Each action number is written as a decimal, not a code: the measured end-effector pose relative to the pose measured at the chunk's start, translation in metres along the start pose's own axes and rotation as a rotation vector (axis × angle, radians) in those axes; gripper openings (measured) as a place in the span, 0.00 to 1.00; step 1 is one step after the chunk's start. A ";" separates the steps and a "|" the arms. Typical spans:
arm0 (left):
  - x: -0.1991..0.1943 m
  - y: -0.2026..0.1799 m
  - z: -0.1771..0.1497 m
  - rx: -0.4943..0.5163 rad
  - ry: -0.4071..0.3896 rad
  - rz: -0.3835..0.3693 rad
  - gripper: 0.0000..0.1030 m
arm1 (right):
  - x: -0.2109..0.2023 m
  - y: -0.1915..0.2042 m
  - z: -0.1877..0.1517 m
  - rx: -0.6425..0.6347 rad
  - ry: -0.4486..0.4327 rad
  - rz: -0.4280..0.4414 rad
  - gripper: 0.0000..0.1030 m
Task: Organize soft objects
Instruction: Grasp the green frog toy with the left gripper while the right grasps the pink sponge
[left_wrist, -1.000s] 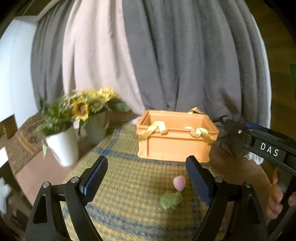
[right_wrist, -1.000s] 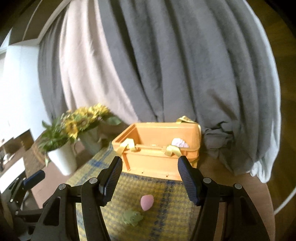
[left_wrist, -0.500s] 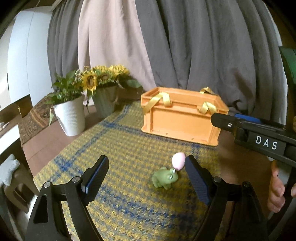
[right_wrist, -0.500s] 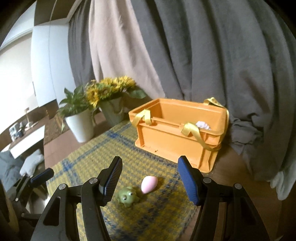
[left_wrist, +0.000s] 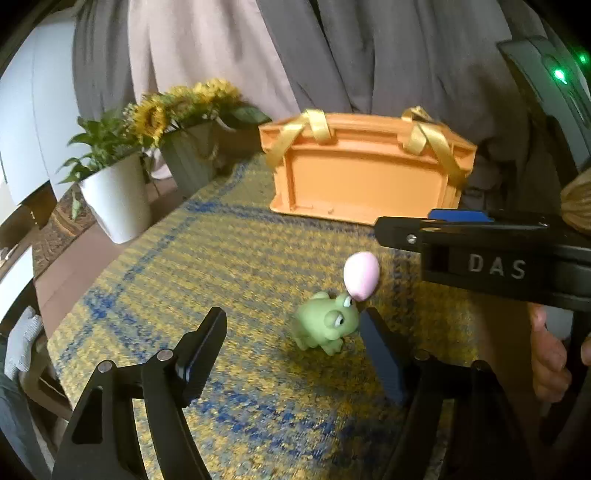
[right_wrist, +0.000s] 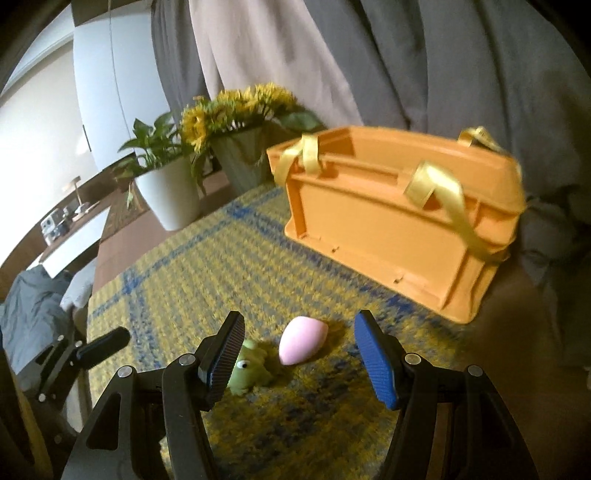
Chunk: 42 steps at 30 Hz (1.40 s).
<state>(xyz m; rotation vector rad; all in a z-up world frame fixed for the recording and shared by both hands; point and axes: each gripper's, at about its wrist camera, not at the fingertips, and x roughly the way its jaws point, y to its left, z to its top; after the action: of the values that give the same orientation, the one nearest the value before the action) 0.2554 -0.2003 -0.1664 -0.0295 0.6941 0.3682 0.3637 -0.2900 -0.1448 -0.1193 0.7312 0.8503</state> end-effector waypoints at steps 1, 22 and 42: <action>0.004 -0.001 0.000 0.007 0.008 0.000 0.70 | 0.005 -0.002 -0.001 0.006 0.011 0.005 0.60; 0.061 -0.020 -0.005 0.161 0.111 -0.080 0.49 | 0.078 -0.010 -0.008 0.022 0.150 0.068 0.47; 0.043 -0.004 0.007 0.067 0.050 -0.072 0.30 | 0.037 -0.027 -0.019 0.086 0.100 -0.054 0.35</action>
<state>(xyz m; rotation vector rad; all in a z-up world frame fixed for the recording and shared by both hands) 0.2914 -0.1888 -0.1886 -0.0002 0.7528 0.2762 0.3887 -0.2912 -0.1872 -0.1047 0.8537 0.7648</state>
